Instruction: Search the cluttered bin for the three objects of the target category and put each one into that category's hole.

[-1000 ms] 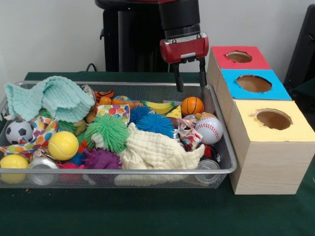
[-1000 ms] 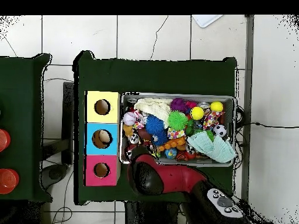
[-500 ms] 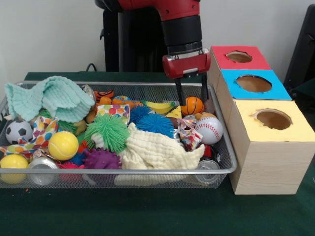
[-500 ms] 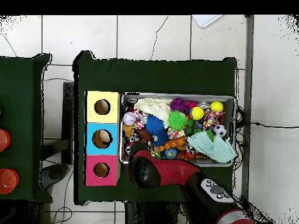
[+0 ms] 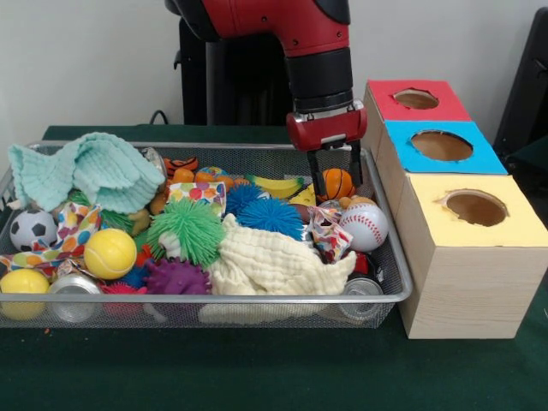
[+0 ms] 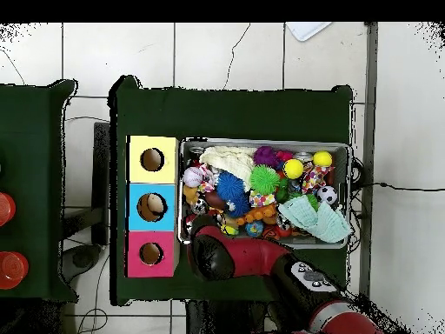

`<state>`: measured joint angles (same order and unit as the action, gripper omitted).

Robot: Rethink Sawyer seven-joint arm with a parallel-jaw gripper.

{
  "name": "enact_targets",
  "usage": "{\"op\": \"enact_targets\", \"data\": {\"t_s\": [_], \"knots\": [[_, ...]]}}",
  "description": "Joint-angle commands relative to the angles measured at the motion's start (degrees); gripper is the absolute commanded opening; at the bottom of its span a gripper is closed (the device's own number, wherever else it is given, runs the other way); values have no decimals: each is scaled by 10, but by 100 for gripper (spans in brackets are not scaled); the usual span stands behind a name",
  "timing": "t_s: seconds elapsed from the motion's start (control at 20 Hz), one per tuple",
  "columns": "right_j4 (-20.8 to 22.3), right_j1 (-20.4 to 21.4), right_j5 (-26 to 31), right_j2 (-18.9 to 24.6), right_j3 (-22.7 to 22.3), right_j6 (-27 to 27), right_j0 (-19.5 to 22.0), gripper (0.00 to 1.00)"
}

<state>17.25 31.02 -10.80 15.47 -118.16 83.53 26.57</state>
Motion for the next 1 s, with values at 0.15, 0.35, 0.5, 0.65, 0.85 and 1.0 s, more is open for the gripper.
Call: {"op": "enact_targets", "data": {"t_s": [0.15, 0.35, 0.5, 0.65, 0.85, 1.0], "knots": [[26, -12, 9, -30, 82, 52, -15, 100], [32, -8, 13, -43, 89, 46, -26, 100], [32, -7, 0, -59, 94, 49, -38, 100], [35, -11, -23, -56, 94, 61, -35, 100], [42, -15, -59, -28, 86, 86, -10, 100], [47, -16, -72, -3, 80, 100, 10, 100]]}}
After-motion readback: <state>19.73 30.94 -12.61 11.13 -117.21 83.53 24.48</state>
